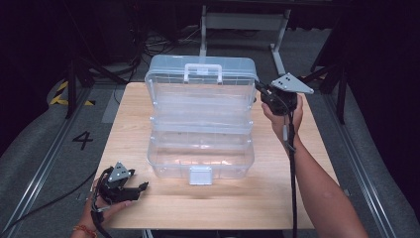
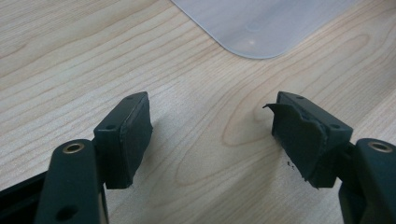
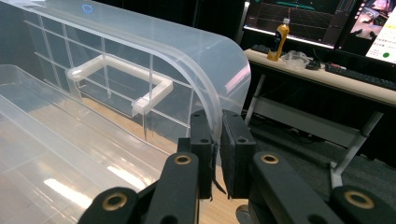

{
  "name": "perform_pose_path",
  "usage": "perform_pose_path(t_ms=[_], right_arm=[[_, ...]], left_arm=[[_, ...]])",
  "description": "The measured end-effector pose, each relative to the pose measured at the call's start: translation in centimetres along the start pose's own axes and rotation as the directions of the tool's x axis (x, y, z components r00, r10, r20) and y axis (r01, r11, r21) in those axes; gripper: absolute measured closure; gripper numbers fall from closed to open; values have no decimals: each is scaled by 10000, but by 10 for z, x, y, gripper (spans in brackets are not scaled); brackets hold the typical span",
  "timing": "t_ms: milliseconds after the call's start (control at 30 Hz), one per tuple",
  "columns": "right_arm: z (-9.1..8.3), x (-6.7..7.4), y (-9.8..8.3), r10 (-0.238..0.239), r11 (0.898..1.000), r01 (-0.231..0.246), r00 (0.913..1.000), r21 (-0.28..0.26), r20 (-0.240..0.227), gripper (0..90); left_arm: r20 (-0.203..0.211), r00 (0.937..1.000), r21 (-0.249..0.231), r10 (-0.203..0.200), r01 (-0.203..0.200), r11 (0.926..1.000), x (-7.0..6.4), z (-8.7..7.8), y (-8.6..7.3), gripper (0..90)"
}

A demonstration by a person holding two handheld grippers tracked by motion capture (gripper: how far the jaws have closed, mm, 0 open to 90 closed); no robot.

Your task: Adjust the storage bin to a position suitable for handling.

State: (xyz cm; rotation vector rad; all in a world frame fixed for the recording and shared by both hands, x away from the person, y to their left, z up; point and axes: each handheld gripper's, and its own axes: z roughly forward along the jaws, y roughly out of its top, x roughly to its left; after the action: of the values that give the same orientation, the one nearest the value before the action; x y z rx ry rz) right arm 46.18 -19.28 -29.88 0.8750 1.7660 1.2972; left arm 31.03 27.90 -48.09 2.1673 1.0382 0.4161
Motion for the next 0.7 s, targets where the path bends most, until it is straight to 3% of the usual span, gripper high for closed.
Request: perform_pose_path(t_ms=[267, 700], right_arm=[[5, -4, 2, 182, 9998, -181, 9998, 109, -104, 844], [13, -8, 5, 71, 9997, -70, 10000, 229, -47, 839]], left_arm=[[1, 10000, 25, 6, -6, 10000, 0, 0, 0, 290], [-4, 10000, 55, 4, -4, 10000, 0, 0, 0, 287]])
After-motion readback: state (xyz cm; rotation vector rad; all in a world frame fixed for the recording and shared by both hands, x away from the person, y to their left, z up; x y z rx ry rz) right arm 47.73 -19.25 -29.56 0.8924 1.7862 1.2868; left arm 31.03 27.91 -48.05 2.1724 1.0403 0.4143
